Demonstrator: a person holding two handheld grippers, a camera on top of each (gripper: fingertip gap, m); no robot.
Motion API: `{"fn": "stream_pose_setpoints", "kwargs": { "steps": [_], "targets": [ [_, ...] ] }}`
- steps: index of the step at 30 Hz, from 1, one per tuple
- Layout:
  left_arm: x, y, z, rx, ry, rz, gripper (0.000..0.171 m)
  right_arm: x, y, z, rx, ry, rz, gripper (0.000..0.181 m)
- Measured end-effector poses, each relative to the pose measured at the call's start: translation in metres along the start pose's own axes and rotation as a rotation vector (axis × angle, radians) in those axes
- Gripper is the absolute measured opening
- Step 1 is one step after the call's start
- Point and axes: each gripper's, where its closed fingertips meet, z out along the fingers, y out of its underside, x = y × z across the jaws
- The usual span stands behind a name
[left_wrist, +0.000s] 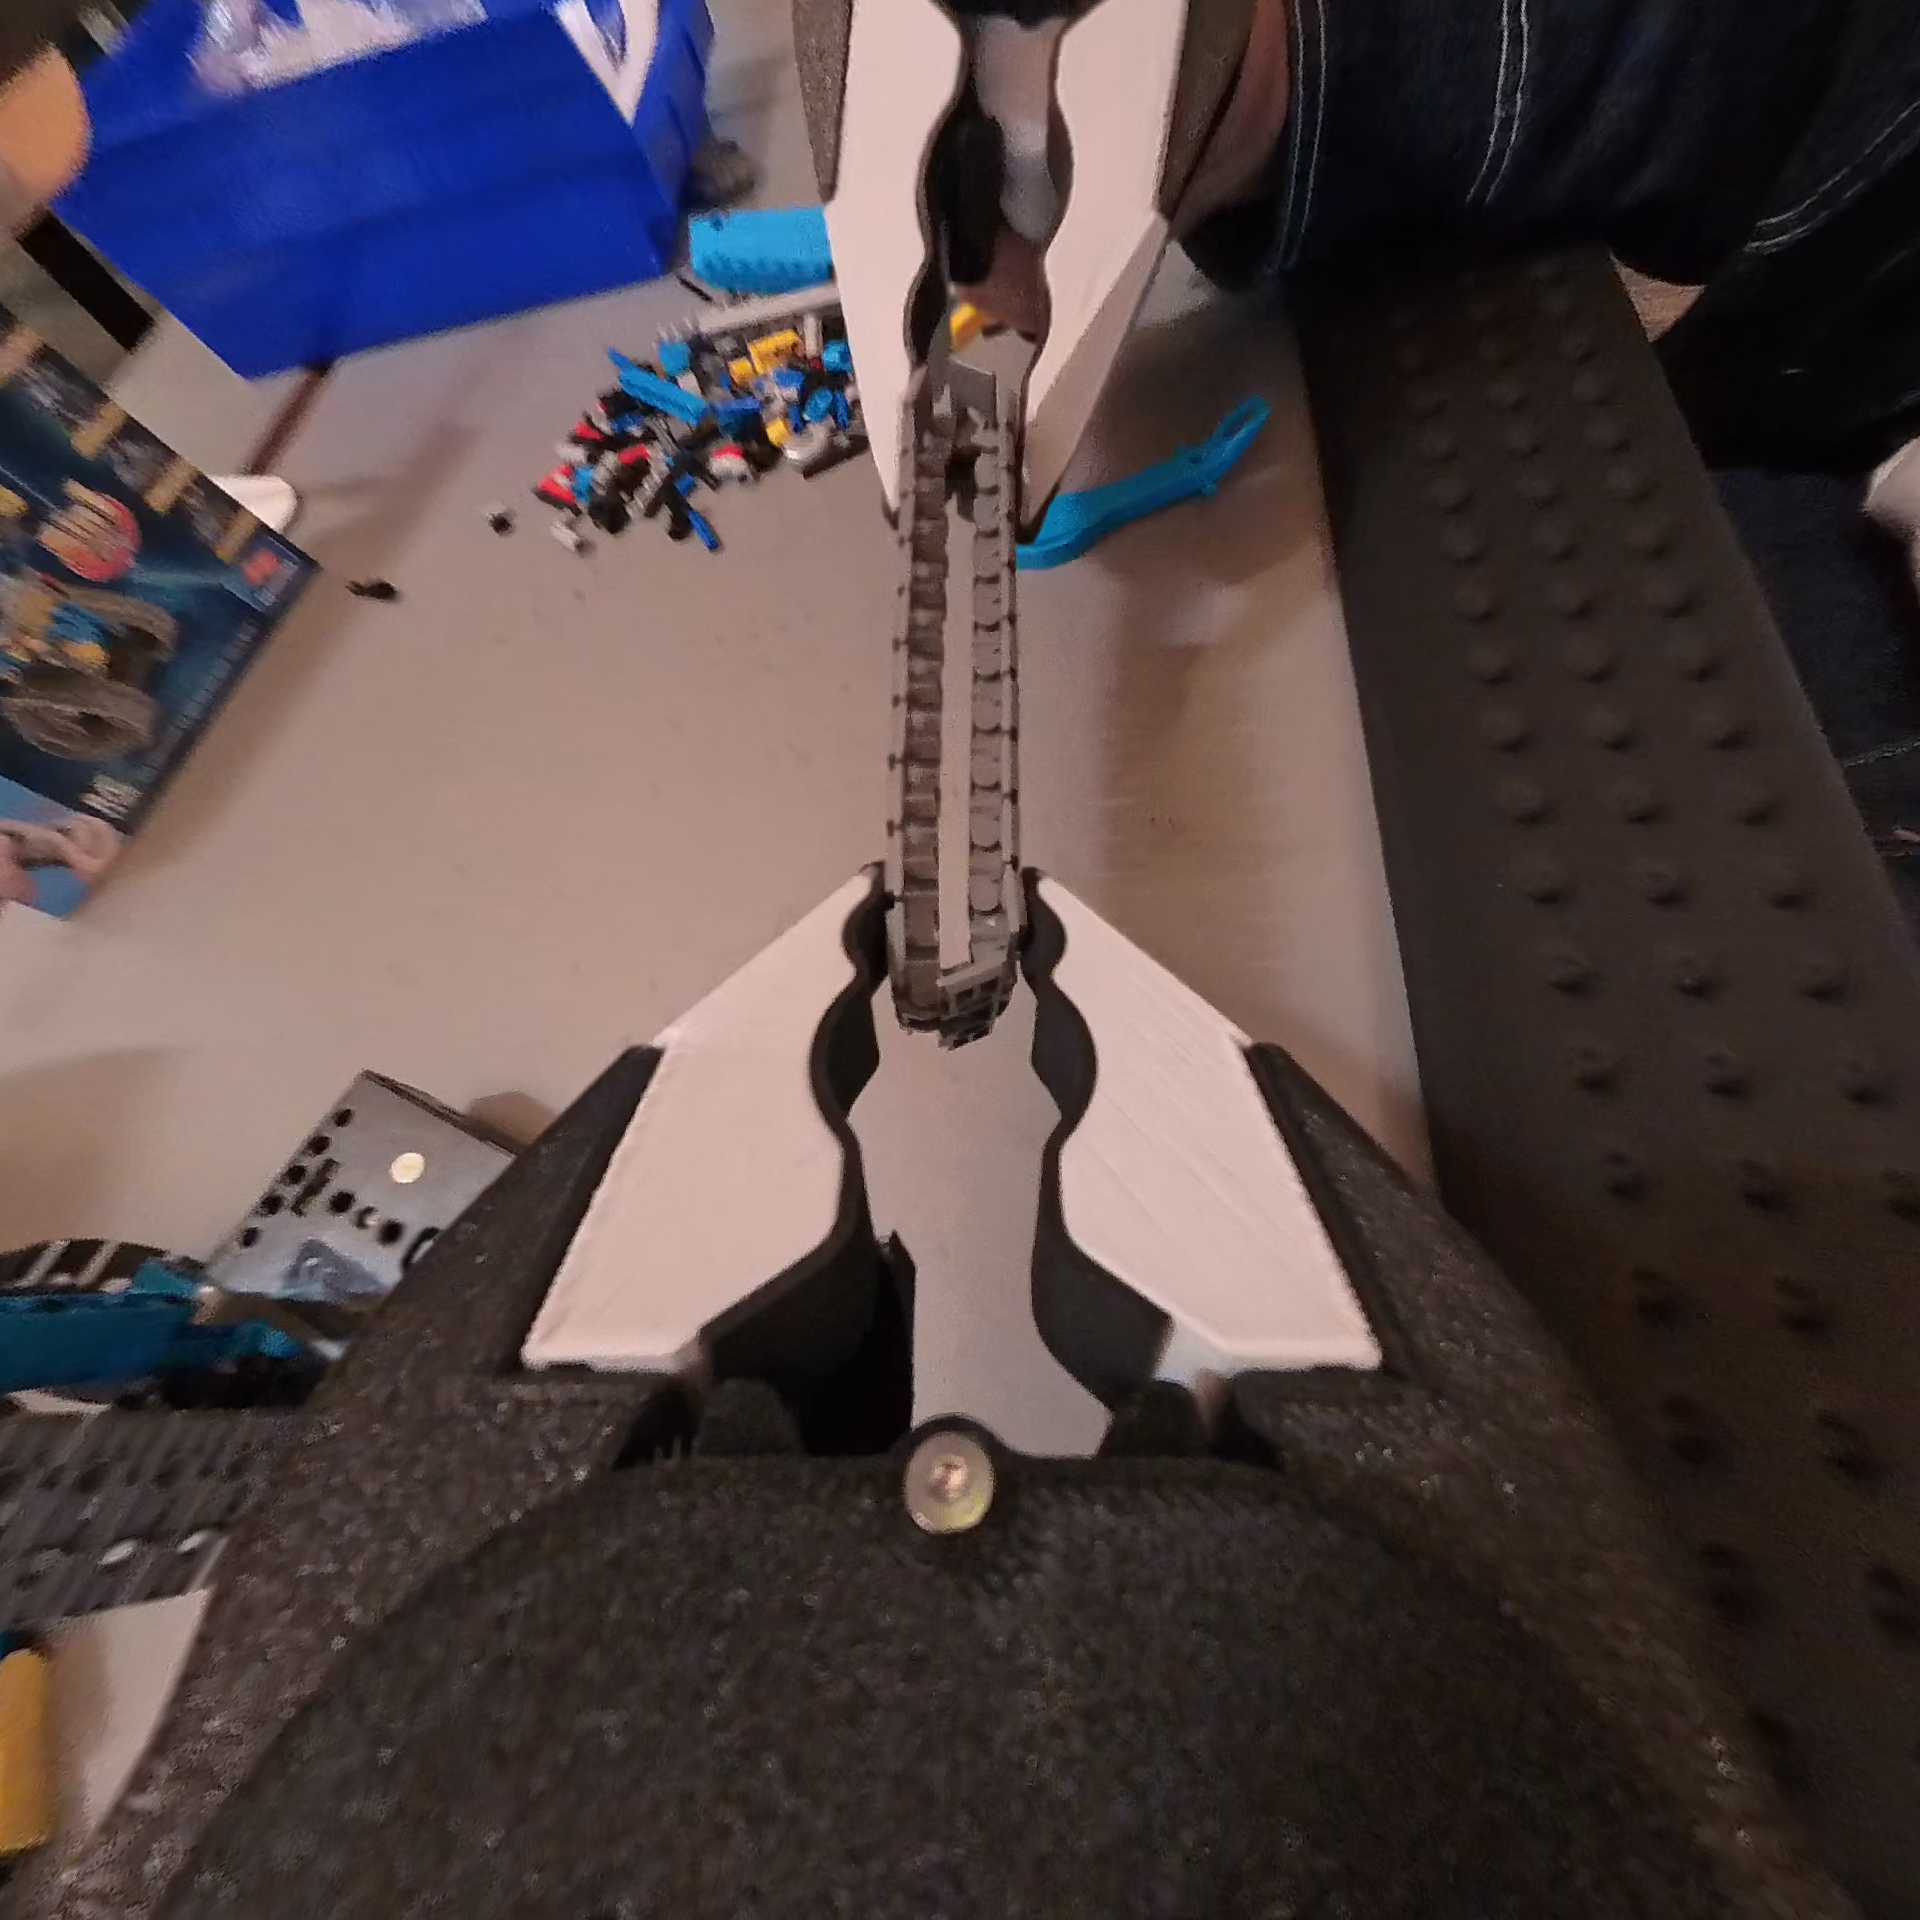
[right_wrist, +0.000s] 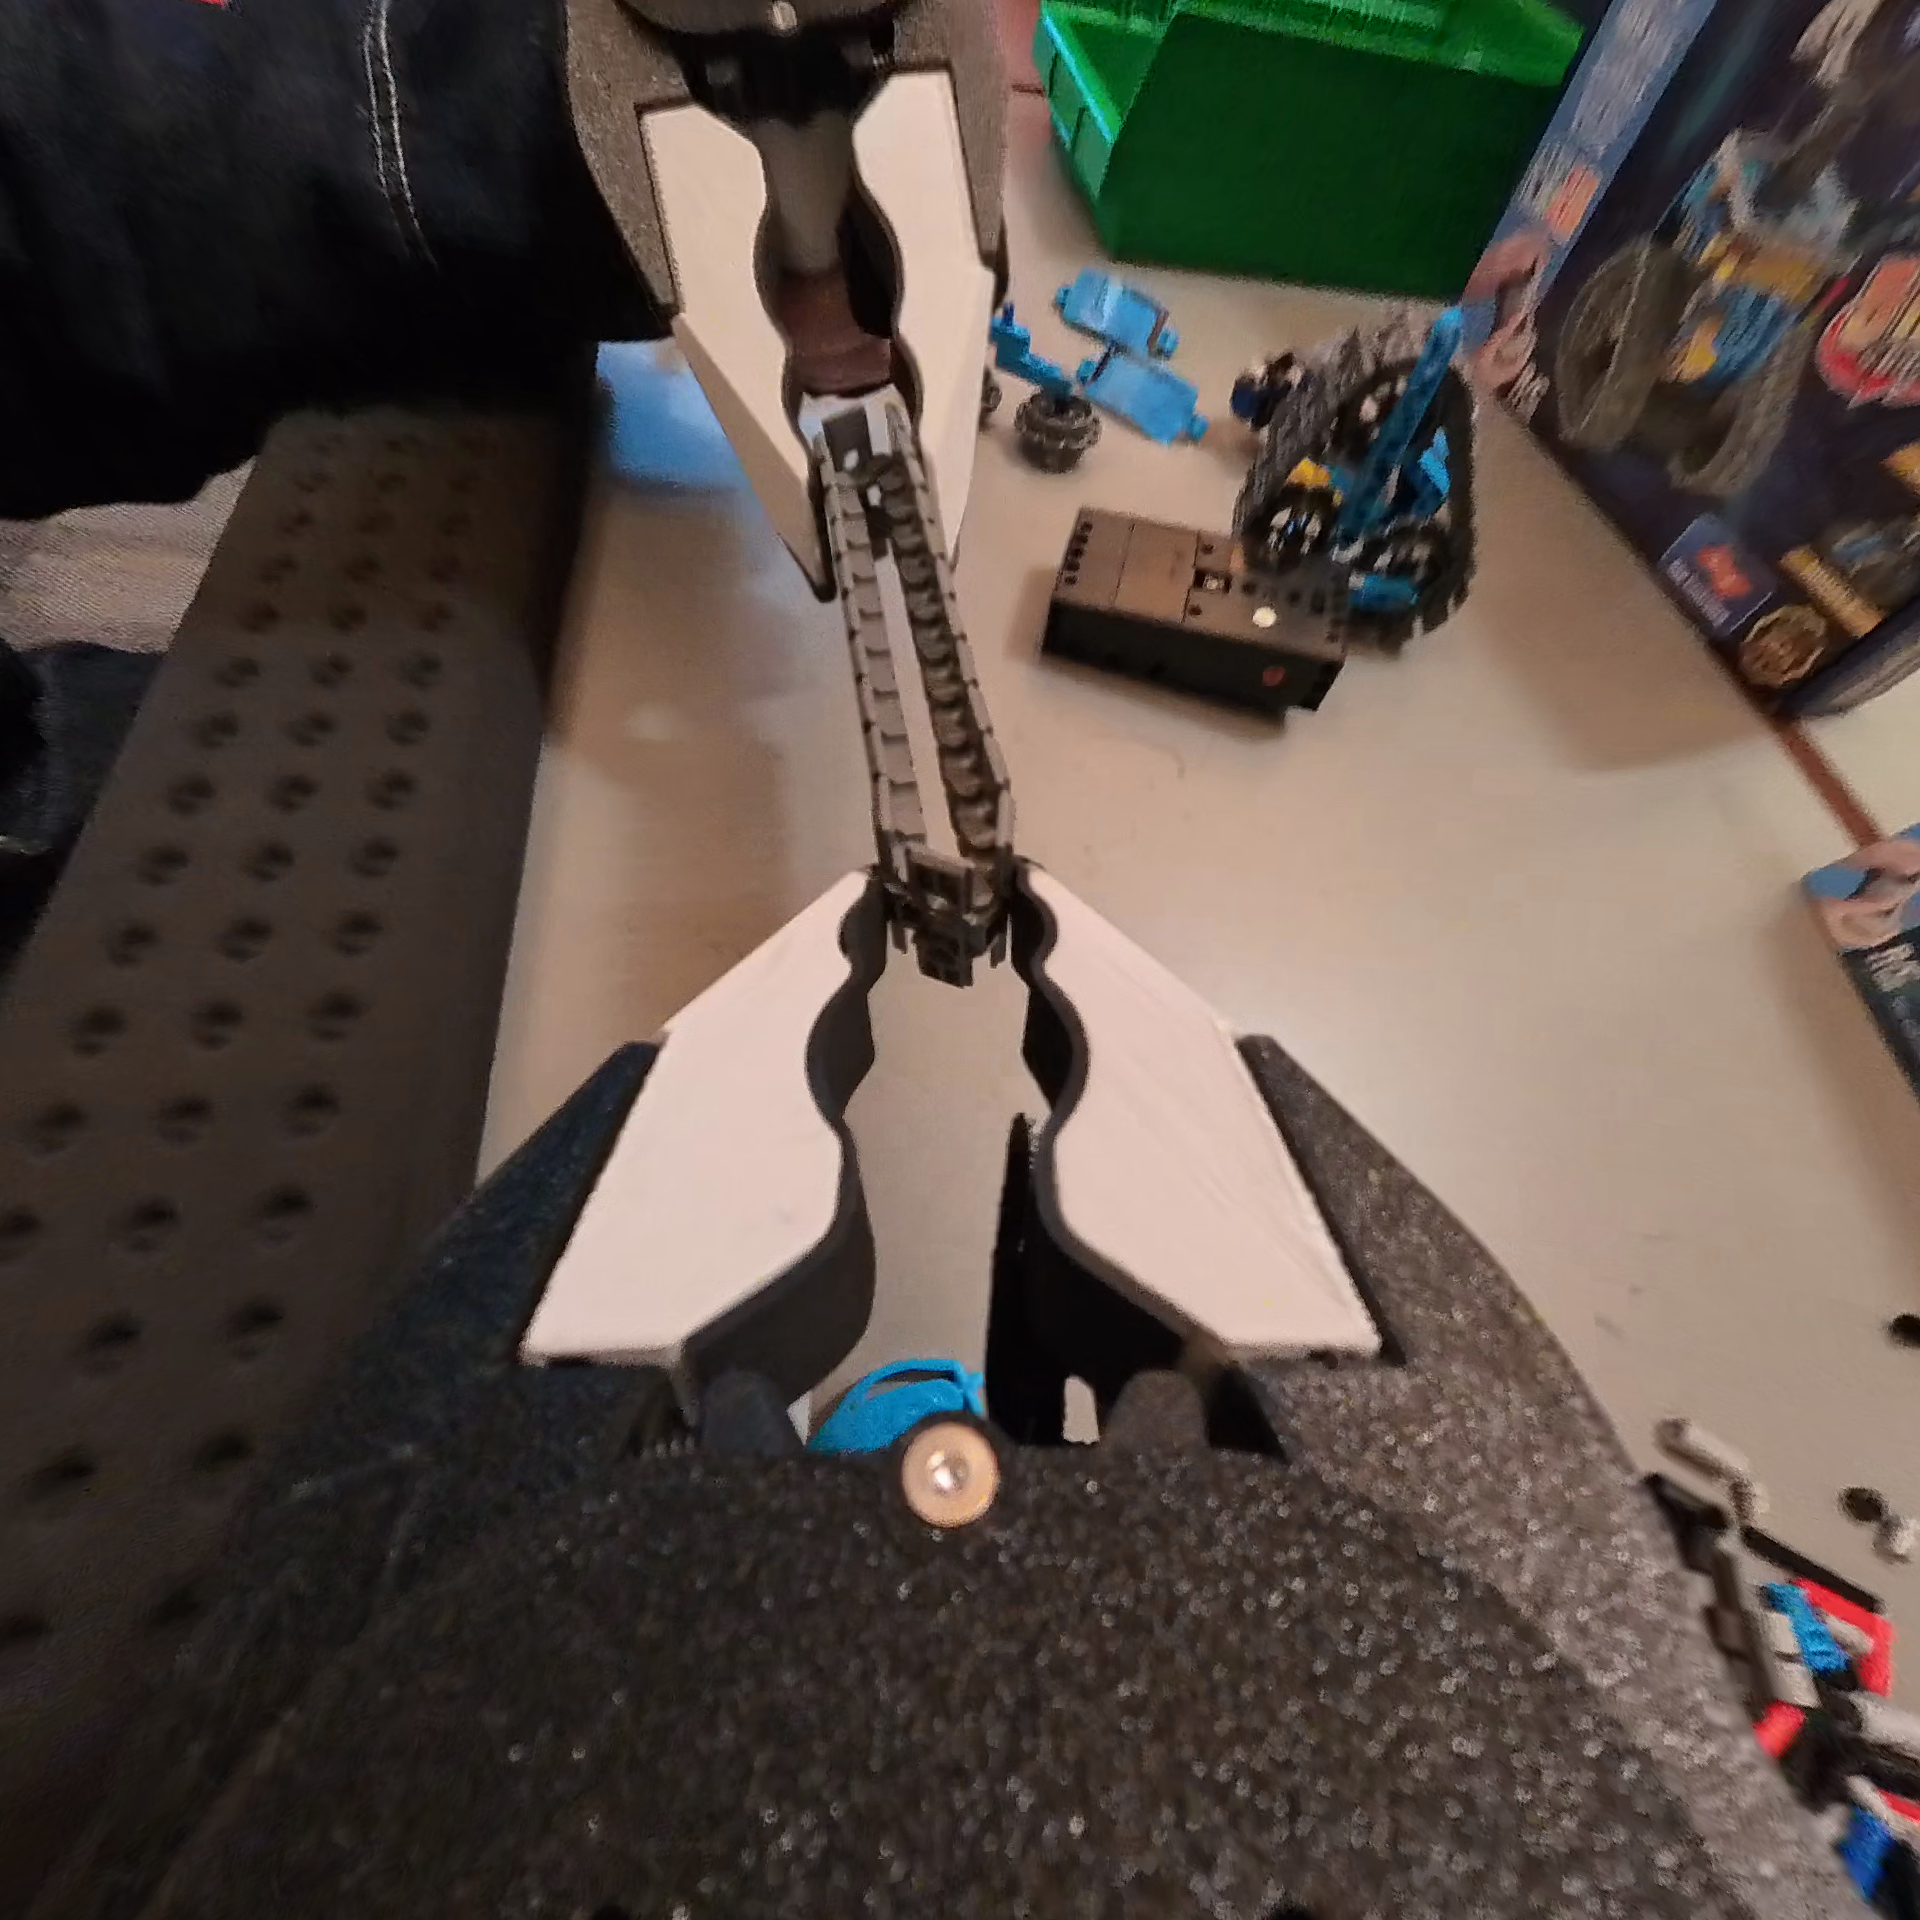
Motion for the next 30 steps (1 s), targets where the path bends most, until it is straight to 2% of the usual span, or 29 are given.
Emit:
{"fn": "stream_pose_setpoints", "kwargs": {
  "steps": [9, 12, 26, 30],
  "targets": [
    [-0.005, -0.025, -0.013, 0.133, -0.174, 0.116, 0.023, -0.001, -0.015, -0.007, 0.078, 0.080, -0.177, 0.020],
    [-0.008, -0.026, -0.010, 0.141, -0.174, 0.083, 0.022, 0.001, -0.014, -0.006, 0.069, 0.064, -0.105, 0.021],
    [-0.004, -0.021, 0.000, 0.129, -0.123, 0.033, 0.021, 0.005, -0.004, -0.004, 0.019, 0.061, -0.066, 0.020],
    [-0.013, -0.013, 0.002, 0.101, -0.155, -0.015, 0.021, -0.007, -0.003, 0.003, 0.013, -0.012, -0.047, 0.020]
  ]
}}
